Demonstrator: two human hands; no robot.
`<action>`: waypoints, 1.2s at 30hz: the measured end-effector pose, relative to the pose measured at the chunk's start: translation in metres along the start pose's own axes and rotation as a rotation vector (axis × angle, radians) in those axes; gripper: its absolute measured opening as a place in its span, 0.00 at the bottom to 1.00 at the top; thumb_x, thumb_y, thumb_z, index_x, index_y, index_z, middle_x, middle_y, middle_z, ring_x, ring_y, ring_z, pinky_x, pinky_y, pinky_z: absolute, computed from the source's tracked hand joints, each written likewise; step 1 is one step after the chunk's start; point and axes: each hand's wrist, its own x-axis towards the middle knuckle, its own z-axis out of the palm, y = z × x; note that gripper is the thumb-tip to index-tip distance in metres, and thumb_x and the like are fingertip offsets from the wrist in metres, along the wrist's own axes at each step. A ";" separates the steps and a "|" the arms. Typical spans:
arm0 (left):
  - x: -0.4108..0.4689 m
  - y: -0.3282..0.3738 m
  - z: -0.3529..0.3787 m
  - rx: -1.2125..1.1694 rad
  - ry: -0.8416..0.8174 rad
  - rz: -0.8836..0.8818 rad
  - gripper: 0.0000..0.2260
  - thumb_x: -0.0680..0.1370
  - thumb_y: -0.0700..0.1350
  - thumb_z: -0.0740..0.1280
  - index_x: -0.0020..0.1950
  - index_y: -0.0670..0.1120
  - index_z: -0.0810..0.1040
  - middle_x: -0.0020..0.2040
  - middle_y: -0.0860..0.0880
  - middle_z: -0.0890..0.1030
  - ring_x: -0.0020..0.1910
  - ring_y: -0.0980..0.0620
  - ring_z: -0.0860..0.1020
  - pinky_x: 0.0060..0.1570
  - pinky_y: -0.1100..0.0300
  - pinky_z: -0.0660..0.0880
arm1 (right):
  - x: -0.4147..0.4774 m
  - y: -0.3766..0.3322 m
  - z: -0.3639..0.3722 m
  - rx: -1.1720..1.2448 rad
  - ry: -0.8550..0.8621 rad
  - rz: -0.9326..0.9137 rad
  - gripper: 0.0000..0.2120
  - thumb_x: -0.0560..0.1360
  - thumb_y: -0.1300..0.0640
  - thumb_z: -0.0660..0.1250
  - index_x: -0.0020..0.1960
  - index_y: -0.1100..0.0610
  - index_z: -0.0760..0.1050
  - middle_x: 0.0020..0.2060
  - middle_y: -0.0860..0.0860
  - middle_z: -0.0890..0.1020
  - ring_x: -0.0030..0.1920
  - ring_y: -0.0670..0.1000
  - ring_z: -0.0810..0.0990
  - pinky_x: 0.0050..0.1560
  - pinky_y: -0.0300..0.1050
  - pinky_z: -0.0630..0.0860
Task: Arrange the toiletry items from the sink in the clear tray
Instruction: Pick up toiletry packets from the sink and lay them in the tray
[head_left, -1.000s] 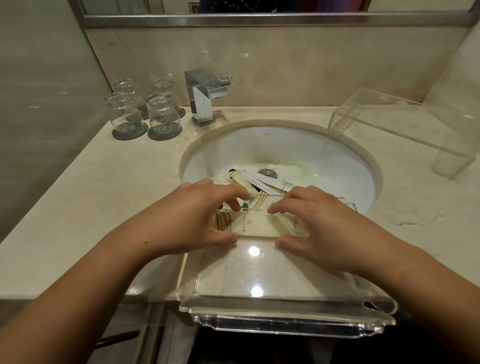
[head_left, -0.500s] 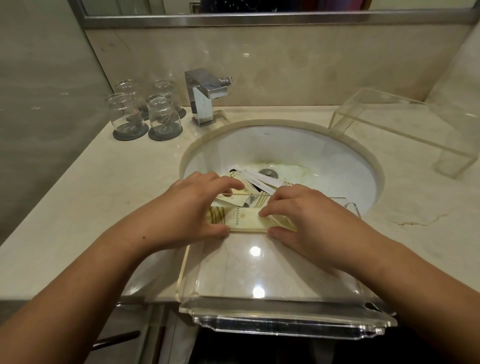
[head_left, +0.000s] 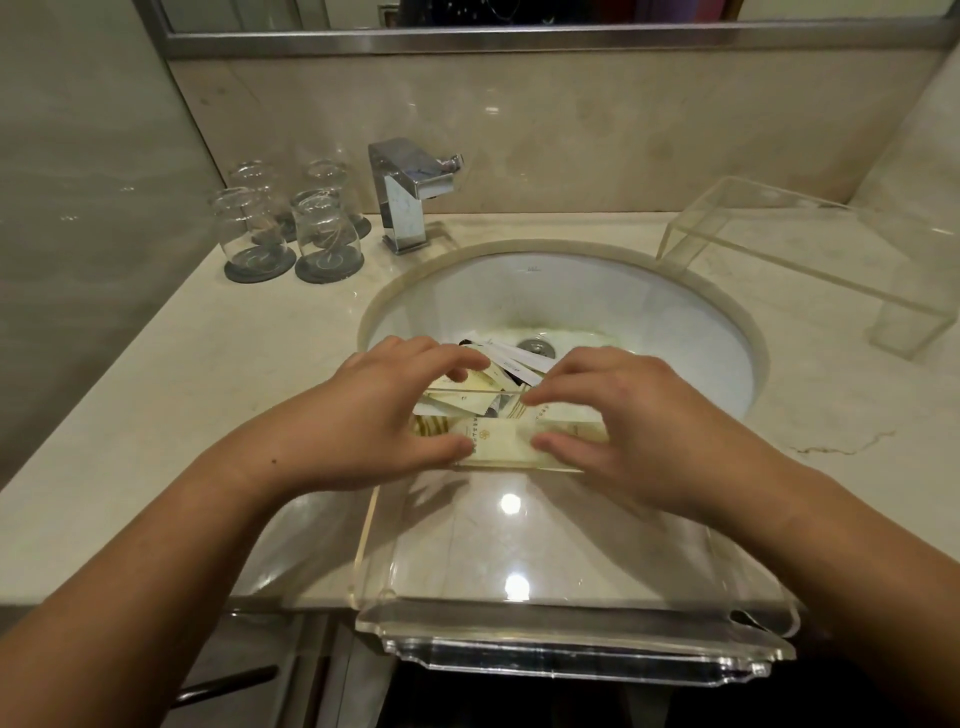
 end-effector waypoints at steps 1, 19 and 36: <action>0.003 -0.001 -0.003 -0.029 0.024 0.001 0.28 0.75 0.63 0.69 0.74 0.63 0.67 0.63 0.62 0.75 0.64 0.60 0.72 0.67 0.57 0.70 | 0.004 0.003 -0.005 0.003 0.031 0.002 0.17 0.75 0.44 0.70 0.62 0.44 0.81 0.55 0.41 0.81 0.52 0.42 0.77 0.54 0.35 0.71; 0.142 -0.050 0.020 -0.071 -0.185 -0.042 0.12 0.81 0.49 0.68 0.65 0.55 0.79 0.57 0.60 0.82 0.58 0.59 0.79 0.54 0.66 0.73 | 0.077 0.132 0.012 0.100 -0.136 0.372 0.14 0.76 0.49 0.71 0.61 0.44 0.81 0.52 0.40 0.83 0.48 0.41 0.81 0.49 0.39 0.74; 0.227 -0.065 0.079 0.023 -0.545 -0.124 0.15 0.81 0.55 0.65 0.68 0.59 0.76 0.61 0.57 0.78 0.58 0.52 0.78 0.60 0.54 0.75 | 0.137 0.195 0.076 0.005 -0.391 0.409 0.22 0.77 0.59 0.67 0.69 0.45 0.74 0.58 0.44 0.81 0.52 0.47 0.75 0.54 0.42 0.74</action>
